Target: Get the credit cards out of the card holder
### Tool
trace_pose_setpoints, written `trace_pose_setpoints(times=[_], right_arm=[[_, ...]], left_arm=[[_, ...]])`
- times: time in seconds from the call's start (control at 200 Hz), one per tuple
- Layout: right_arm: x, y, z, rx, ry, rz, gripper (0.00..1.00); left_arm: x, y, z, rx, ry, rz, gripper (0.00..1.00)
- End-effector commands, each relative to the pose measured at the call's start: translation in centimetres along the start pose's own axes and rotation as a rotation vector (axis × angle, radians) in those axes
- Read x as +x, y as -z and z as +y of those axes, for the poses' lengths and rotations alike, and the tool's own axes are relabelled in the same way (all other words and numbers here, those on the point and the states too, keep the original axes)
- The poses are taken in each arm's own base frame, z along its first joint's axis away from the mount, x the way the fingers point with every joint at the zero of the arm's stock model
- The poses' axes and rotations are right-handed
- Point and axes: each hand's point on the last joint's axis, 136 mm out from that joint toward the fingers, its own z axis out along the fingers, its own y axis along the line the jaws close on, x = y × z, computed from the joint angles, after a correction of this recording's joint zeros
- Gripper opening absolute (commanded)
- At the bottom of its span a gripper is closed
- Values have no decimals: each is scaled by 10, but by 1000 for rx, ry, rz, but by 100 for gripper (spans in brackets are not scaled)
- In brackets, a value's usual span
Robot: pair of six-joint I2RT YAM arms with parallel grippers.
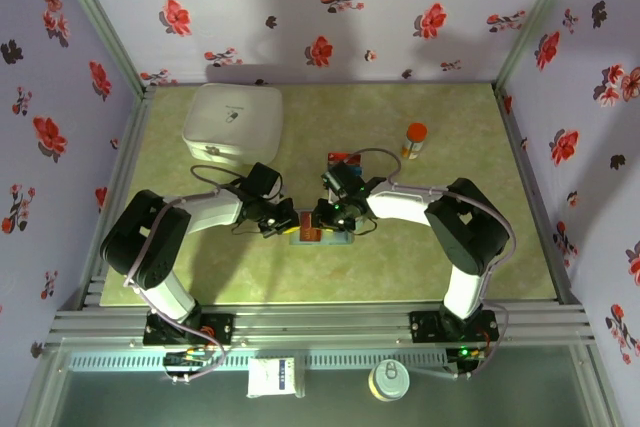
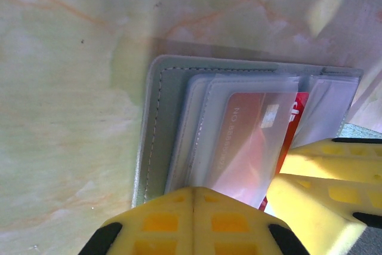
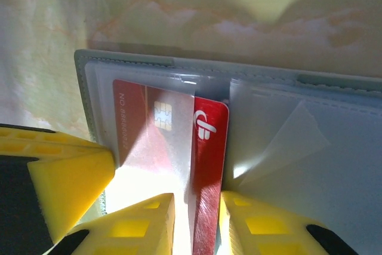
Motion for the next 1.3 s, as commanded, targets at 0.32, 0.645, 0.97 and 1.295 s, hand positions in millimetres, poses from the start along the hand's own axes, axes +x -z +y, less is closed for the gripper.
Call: trace_pose_setpoints(times=[0.32, 0.645, 0.97, 1.295], right_arm=[[-9, 19, 21, -176, -32, -73, 25], [-12, 17, 20, -254, -79, -85, 19], [-11, 19, 10, -243, -97, -94, 11], [-8, 24, -4, -194, -92, -97, 11]], left_arm=[[8, -6, 15, -75, -5, 33, 0], [8, -7, 14, -75, -7, 33, 0], [9, -7, 16, -82, -8, 37, 0], [9, -7, 16, -87, -8, 40, 0]])
